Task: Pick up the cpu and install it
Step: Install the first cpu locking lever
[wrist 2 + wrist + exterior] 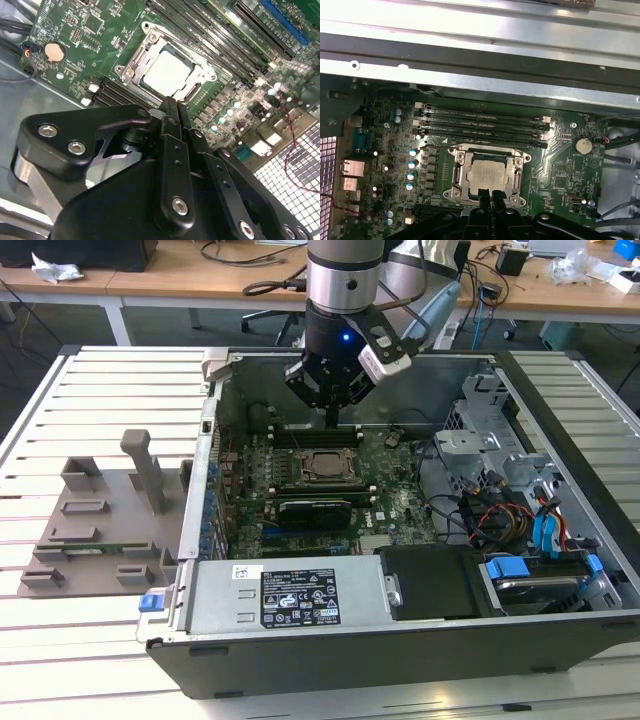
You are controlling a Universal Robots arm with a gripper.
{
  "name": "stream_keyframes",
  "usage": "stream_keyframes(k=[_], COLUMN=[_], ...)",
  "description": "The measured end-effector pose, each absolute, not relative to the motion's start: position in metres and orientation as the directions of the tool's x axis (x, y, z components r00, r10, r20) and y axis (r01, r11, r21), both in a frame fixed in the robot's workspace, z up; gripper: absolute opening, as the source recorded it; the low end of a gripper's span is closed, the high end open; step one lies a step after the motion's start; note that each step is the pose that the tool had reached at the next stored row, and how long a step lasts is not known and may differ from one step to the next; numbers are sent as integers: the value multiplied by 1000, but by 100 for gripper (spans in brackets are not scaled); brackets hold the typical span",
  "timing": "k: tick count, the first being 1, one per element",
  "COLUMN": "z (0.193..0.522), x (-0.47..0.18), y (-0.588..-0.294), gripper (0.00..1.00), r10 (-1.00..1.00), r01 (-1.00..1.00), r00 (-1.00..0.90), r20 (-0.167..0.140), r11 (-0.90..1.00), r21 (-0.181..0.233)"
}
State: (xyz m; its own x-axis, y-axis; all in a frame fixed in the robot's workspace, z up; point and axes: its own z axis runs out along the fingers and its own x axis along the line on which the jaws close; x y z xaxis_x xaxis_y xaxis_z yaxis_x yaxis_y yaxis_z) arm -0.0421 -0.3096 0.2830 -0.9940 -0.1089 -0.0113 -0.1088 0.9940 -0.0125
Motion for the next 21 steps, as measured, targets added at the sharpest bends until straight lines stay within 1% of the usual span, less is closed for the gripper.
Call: stream_keyframes(k=[6, 7, 8, 14, 21], z=[283, 282, 282, 281, 277], x=[-71, -76, -81, -103, -114], y=[-309, -309, -308, -304, -287], gripper=[16, 15, 11, 11, 11], r10=[-109, -109, -109, -109, -109], r01=[-109, -109, -109, -109, -109], r00=[-994, -994, -994, -994, -994], r20=[-12, -12, -12, -12, -12], r11=[994, 994, 994, 994, 994], r21=[-12, -12, -12, -12, -11])
